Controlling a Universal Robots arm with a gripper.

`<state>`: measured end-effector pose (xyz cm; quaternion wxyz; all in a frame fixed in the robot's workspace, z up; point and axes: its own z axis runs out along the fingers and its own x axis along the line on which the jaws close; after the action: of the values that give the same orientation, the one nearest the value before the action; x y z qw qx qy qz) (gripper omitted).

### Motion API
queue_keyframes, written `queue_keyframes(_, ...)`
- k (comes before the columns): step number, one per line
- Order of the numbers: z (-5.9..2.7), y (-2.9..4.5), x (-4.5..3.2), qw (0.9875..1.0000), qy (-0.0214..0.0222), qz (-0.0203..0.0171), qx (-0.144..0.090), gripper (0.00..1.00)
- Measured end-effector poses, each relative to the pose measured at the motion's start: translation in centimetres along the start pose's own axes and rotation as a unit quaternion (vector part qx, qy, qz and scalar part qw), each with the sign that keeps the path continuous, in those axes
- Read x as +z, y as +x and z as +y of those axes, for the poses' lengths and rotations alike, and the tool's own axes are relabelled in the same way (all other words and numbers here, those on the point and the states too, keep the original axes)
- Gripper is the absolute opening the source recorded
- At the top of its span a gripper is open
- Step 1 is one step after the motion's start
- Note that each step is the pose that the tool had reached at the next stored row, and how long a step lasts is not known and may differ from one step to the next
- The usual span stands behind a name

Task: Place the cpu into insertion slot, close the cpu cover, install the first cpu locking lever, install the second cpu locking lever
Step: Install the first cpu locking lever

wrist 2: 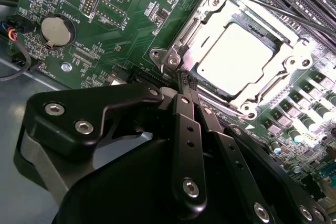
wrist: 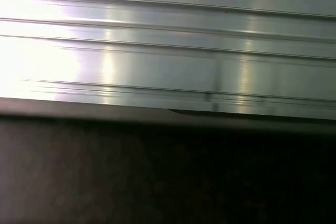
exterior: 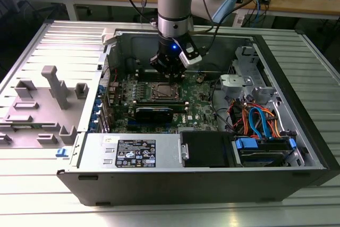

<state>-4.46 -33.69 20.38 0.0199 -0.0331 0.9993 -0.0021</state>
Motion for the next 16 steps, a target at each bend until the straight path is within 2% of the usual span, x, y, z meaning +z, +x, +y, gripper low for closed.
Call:
queue_keyframes(6, 0.01, -0.03, 0.19, 1.0000, -0.0006, 0.0000, 0.000, 0.11)
queue_keyframes(12, 0.01, -0.03, 0.20, 0.9999, -0.0122, -0.0007, 0.000, 0.11)
queue_keyframes(16, 0.01, -0.04, 0.01, 0.9999, -0.0130, -0.0009, 0.001, 0.11)
